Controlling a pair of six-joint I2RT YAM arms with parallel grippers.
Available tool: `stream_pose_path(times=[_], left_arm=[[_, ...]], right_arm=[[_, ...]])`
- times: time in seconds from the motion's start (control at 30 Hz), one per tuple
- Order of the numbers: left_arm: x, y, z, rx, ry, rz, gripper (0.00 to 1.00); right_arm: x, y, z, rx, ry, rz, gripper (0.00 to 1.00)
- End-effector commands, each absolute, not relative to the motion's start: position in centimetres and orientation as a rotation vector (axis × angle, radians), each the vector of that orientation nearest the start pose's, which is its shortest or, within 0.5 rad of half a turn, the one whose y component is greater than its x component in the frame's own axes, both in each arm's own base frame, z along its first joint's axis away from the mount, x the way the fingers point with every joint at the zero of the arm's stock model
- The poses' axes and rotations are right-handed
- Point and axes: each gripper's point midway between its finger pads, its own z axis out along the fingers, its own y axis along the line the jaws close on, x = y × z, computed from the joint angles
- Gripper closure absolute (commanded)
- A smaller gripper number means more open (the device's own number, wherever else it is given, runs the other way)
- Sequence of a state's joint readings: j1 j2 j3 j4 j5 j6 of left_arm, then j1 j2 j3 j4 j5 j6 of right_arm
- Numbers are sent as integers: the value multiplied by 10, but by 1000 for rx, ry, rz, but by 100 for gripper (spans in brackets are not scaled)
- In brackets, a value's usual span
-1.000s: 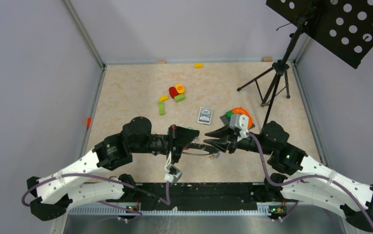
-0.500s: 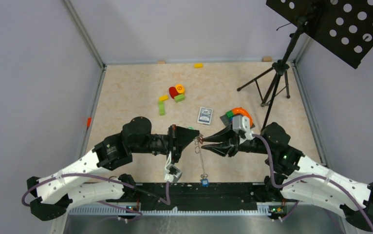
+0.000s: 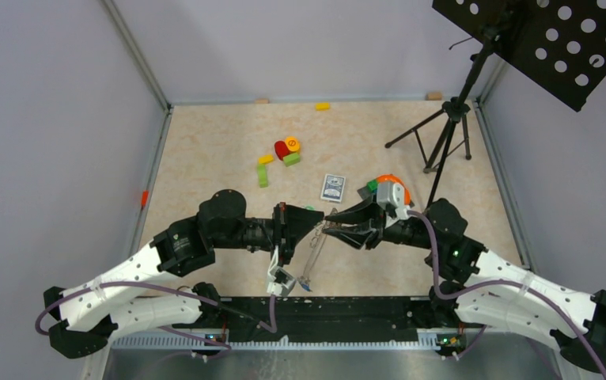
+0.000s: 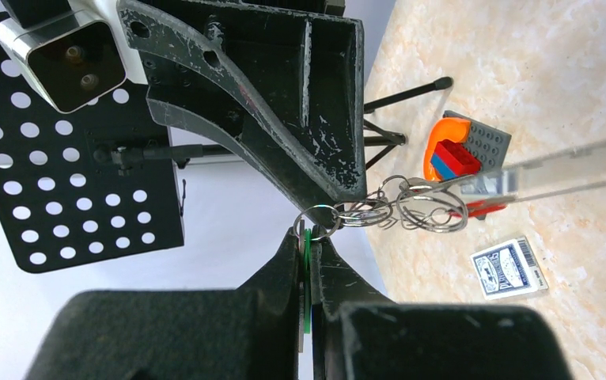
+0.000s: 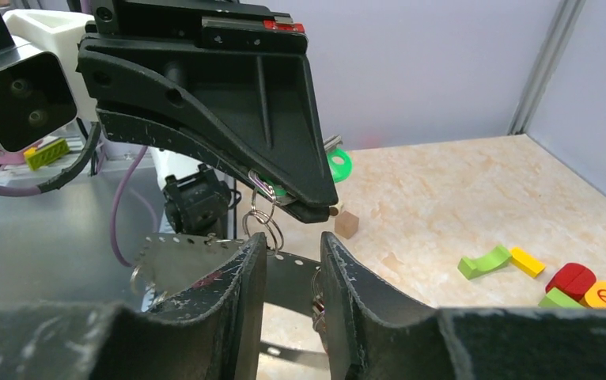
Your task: Remove the keys from the keyring
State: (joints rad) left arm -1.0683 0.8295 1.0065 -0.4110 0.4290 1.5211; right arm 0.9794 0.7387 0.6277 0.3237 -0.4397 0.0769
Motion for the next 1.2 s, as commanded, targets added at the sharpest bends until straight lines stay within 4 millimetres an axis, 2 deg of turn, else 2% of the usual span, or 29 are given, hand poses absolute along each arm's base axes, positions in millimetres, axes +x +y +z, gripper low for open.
stream_pose_path(times=[0.0,0.2,0.3,0.43,0.6,1.17], left_arm=[[119,-296,389,1669,123,-31,100],[119,-295,388,1670,124,-31,100],[119,-295,389,1668,126,-27,100],[120,-294,388,1669,129,-24,100],[121,-294,389,1667,134,-17,100],[126,-288,389,1644,165,17,100]], right_arm=[[105,304,347,-966,1050,1203,69],[95,310,345,-1022,1033,1253,68],[93,311,344,-1036,1032,1265,72],[93,309,345,-1022,1023,1268,82],[93,308,349,-1001,1019,1270,100],[102,285,375,-714,976,1340,100]])
